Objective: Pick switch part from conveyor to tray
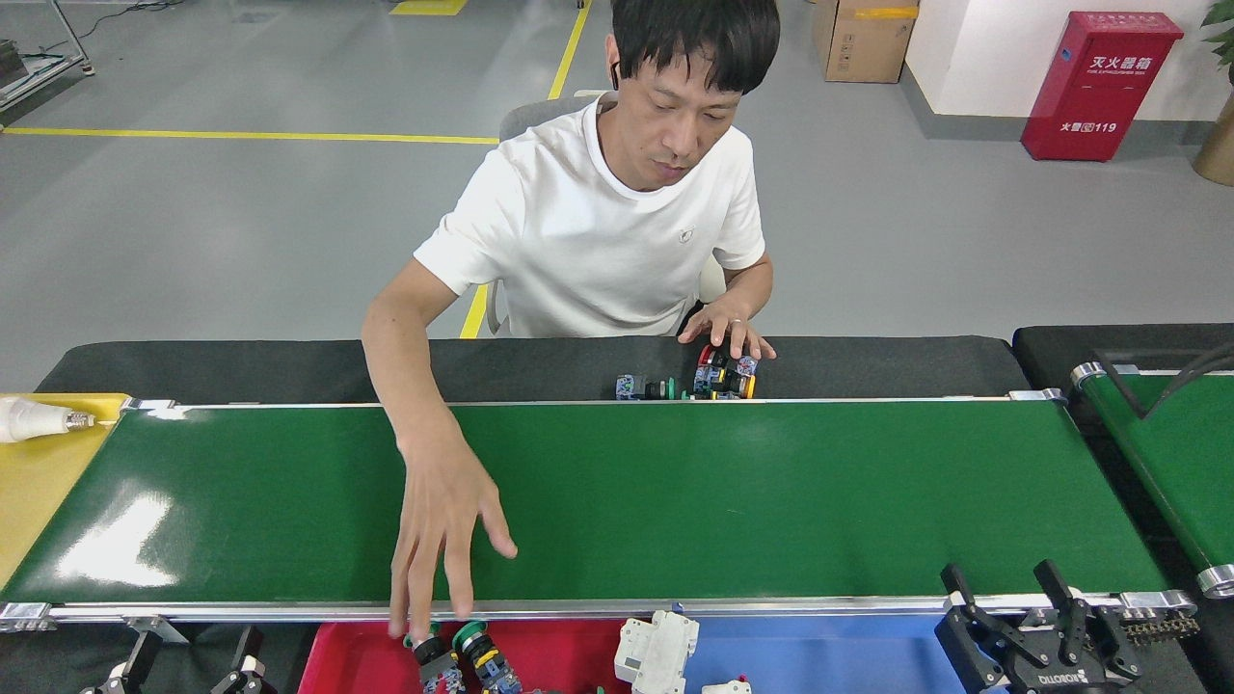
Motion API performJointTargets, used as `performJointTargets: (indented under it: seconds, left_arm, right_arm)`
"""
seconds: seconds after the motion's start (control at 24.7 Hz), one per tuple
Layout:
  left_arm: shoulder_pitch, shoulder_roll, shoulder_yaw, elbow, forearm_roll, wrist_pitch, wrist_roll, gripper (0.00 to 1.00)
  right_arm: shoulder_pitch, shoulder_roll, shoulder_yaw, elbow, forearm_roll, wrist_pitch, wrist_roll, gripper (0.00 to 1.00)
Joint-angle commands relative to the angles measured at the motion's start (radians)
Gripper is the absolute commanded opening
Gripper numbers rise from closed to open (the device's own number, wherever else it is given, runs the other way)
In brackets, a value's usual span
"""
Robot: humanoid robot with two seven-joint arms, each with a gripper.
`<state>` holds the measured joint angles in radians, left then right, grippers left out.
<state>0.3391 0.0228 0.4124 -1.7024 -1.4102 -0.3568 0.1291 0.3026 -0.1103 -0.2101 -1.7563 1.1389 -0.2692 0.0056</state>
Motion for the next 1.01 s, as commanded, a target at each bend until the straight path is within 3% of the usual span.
performJointTargets:
  seconds: [0.0,0.16,0.45,0.57,0.77,0.97]
  left_arm:
    - [0.006,0.011,-0.032,-0.013,-0.003,0.064,0.006,1.0]
    - [0.008,0.002,-0.101,-0.025,-0.03,0.114,0.006,1.0]
    - [0.001,-0.018,-0.109,-0.019,-0.05,0.119,0.006,1.0]
    - [-0.005,-0.023,-0.126,-0.02,-0.05,0.136,0.006,1.0]
    - [-0.005,0.017,-0.234,-0.023,-0.046,0.252,0.007,1.0]
    - [-0.014,0.012,-0.261,-0.019,-0.049,0.254,0.006,1.0]
  right_arm:
    - [0.0,0.014,-0.006,-0.014,-0.004,-0.016,-0.018,0.99]
    - [0.023,0.026,-0.011,-0.014,-0.004,-0.015,-0.118,0.99]
    - [0.029,0.034,-0.012,-0.014,-0.004,-0.004,-0.167,0.99]
    - [0.029,0.034,-0.028,-0.015,-0.002,-0.001,-0.162,0.99]
    - [0.03,0.035,-0.052,-0.012,-0.005,0.027,-0.128,0.99]
    - [0.026,0.034,-0.083,-0.014,-0.005,-0.051,-0.133,0.99]
